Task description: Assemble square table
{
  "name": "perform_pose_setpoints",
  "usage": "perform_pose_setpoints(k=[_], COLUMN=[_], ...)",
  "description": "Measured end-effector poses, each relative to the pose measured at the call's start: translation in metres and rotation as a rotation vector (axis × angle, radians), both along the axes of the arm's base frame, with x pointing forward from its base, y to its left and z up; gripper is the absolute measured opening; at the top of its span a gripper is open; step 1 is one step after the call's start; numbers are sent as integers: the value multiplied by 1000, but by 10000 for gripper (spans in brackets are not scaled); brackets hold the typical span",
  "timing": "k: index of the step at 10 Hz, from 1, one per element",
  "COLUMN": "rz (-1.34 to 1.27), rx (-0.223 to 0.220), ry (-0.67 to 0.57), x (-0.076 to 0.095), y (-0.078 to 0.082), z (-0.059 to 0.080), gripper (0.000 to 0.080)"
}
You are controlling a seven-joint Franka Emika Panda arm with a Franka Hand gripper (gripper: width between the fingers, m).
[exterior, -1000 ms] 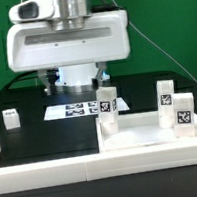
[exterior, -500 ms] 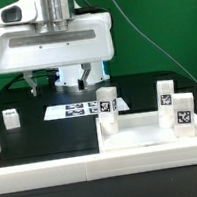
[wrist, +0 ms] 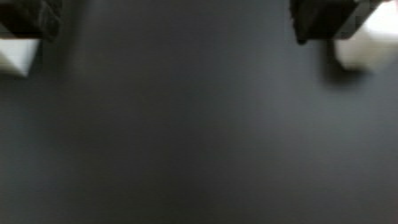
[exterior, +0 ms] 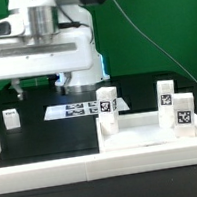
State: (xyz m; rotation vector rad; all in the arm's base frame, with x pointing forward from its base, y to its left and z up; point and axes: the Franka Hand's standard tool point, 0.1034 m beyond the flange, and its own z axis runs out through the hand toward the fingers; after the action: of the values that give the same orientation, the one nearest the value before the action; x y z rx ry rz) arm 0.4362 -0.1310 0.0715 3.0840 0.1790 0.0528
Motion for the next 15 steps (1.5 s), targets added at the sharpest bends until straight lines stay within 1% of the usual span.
perform_pose_setpoints(k=[1,2,3,5,7,8,9,10,12,14,15], rz=[15,20,10,14,36,200,234,232,218,205,189], rx=[-20,-46,-48,-49,-50,-52,-28,-26,-14,-10,15], ry=[6,1,5,4,8,30,60,62,76,83,152], x=[-16,-28,-32,-31,-32,-40,-53,-57,-55,-56,-55], y=[-19,-38,-43,-42,-44,-60,-75,-81,-74,-74,-63], z=[-7,-11,-13,-13,-14,-15,-18,-20,-22,-23,-28], gripper=[649,649,649,649,649,649,649,649,649,649,649])
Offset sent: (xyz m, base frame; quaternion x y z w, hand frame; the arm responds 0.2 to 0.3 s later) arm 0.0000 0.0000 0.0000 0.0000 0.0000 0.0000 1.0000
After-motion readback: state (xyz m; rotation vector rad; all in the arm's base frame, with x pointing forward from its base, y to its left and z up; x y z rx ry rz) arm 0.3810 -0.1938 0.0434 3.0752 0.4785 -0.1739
